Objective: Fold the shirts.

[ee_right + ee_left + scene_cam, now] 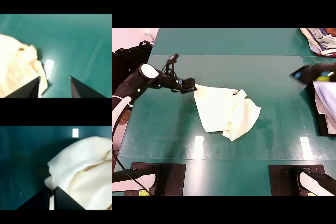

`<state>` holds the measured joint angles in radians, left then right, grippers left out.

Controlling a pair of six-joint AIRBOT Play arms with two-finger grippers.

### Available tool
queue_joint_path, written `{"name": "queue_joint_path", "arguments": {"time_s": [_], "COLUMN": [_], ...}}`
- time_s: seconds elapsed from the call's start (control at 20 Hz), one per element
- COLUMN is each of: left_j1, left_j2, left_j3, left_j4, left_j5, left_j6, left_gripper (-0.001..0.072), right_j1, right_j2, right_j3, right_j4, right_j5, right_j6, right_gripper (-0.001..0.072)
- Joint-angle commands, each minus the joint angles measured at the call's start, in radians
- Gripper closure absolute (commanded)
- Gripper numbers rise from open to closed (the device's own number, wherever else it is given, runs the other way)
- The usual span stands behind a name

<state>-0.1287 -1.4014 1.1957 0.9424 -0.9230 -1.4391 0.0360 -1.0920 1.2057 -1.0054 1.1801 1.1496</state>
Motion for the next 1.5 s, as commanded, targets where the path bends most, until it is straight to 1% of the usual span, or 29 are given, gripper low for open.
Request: {"name": "queue_joint_path", "arguments": {"time_s": [0.0,0.15,0.3,0.5,0.55,0.6,0.65,0.7,0.75,0.85,0.95,1.15,1.3,1.45], "left_j1": [0.000,0.001,0.001,0.000,0.001,0.001,0.001,0.000,0.001,0.001,0.001,0.001,0.001,0.001], "left_j2": [0.000,-0.001,-0.001,-0.001,-0.001,-0.001,-0.001,-0.001,-0.001,0.025,0.098,0.317,0.467,0.572], "left_j3": [0.065,0.064,0.064,0.064,0.064,0.064,0.064,0.064,0.065,0.066,0.097,0.251,0.385,0.484], "left_j4": [-0.001,0.000,0.000,0.000,0.000,0.000,0.000,0.000,0.000,0.010,0.047,0.127,0.128,0.127], "left_j5": [-0.010,-0.012,-0.008,-0.011,-0.012,-0.013,-0.015,-0.021,-0.031,-0.035,-0.022,-0.019,-0.020,-0.020], "left_j6": [0.010,0.011,0.011,0.027,0.027,0.027,0.027,0.027,0.027,0.026,0.026,0.026,0.026,0.026], "left_gripper": [0.0680,0.0679,0.0679,0.0679,0.0679,0.0679,0.0679,0.0680,0.0679,0.0680,0.0680,0.0680,0.0680,0.0680], "right_j1": [0.013,0.085,0.165,0.241,0.256,0.268,0.274,0.277,0.277,0.262,0.227,0.127,0.077,0.065], "right_j2": [-0.130,-0.291,-0.413,-0.531,-0.548,-0.554,-0.554,-0.552,-0.544,-0.506,-0.430,-0.217,-0.072,0.033], "right_j3": [-0.167,-0.206,-0.164,-0.062,-0.041,-0.027,-0.017,-0.008,0.004,0.037,0.104,0.292,0.418,0.520], "right_j4": [0.026,0.084,0.124,0.122,0.121,0.120,0.120,0.120,0.119,0.098,0.072,0.060,0.061,0.059], "right_j5": [0.042,-0.001,-0.032,0.045,0.063,0.068,0.065,0.062,0.057,0.055,0.074,0.114,0.114,0.113], "right_j6": [0.013,-0.005,-0.033,-0.032,-0.033,-0.033,-0.036,-0.046,-0.056,-0.055,-0.039,-0.013,-0.005,-0.004], "right_gripper": [0.0253,0.0261,0.0261,0.0261,0.0279,0.0394,0.0551,0.0676,0.0697,0.0698,0.0698,0.0698,0.0698,0.0698]}}
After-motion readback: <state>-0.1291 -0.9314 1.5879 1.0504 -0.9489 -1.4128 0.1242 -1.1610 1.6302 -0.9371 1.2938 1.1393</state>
